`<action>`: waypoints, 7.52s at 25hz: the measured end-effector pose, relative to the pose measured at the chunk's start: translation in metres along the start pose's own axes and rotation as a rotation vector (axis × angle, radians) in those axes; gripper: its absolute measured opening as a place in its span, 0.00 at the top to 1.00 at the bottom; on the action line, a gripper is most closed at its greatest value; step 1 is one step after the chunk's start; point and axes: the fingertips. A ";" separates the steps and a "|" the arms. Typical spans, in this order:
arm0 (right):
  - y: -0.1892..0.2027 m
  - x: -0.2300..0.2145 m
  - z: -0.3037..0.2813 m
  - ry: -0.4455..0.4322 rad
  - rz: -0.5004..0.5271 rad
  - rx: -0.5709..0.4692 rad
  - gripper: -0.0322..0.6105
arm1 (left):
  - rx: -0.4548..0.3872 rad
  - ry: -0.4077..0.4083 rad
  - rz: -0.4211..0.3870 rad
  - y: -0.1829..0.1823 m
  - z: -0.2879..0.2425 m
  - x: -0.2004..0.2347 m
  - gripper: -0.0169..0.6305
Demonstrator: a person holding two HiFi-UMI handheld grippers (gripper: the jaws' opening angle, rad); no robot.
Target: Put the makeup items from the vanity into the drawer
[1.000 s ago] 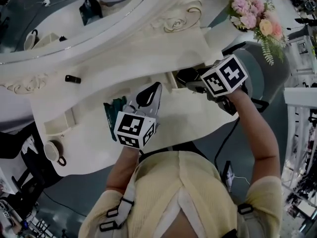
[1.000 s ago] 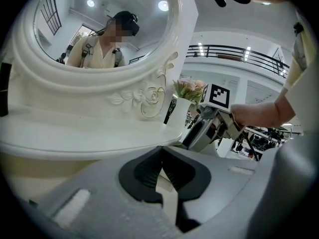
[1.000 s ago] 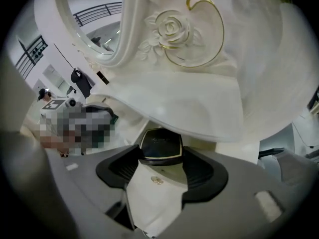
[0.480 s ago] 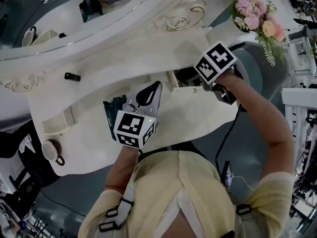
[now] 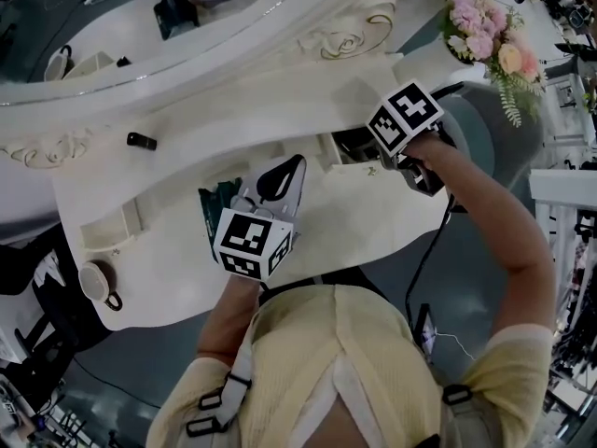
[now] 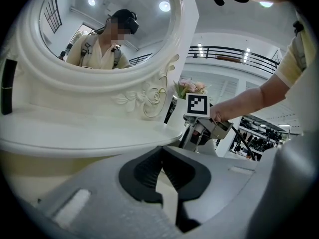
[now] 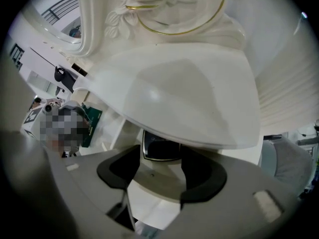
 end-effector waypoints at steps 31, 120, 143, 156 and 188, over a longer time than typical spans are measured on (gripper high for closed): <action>0.003 0.096 0.097 -0.205 0.300 -0.647 0.59 | -0.146 -0.257 0.060 -0.031 0.100 -0.027 0.97; -0.180 0.299 0.052 -0.084 0.582 -0.942 0.78 | -0.195 -0.396 0.067 -0.037 0.217 0.105 0.97; -0.055 0.128 0.089 0.092 0.314 -0.935 0.78 | -0.023 -0.083 -0.049 -0.047 0.095 -0.018 0.97; -0.022 0.060 0.079 0.157 0.200 -0.882 0.78 | 0.047 0.008 -0.101 -0.028 0.045 -0.061 0.97; -0.017 0.024 0.031 0.193 0.212 -0.590 0.75 | 0.117 0.036 -0.140 0.007 0.009 -0.058 0.97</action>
Point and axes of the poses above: the fingertips, and each gripper's own axes: z backward along the fingers, x to its left, y out of its underside
